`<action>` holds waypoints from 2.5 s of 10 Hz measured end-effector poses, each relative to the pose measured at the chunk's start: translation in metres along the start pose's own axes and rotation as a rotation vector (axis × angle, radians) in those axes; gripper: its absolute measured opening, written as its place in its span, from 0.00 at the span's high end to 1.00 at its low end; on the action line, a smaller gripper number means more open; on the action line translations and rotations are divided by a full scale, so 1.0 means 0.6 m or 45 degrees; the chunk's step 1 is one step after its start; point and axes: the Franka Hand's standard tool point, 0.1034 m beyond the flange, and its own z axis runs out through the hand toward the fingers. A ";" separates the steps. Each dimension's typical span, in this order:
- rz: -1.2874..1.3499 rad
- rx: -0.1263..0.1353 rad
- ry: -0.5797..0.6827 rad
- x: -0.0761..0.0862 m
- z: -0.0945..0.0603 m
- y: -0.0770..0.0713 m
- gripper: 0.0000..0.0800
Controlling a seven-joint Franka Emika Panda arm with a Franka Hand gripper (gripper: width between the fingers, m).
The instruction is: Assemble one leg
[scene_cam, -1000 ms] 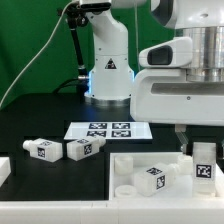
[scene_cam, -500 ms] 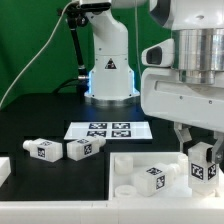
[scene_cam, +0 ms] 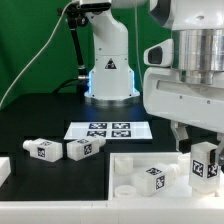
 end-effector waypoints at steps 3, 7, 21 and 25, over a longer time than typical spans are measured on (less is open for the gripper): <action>-0.557 0.000 0.005 0.006 -0.003 0.005 0.20; -0.938 0.001 0.009 0.010 -0.004 0.005 0.19; -1.586 -0.045 0.021 -0.029 0.014 -0.007 0.36; -1.492 -0.042 0.020 -0.028 0.015 -0.006 0.64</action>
Offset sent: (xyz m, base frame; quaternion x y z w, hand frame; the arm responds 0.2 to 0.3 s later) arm 0.0000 0.0079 0.0023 0.0048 -0.0278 -0.2749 0.9611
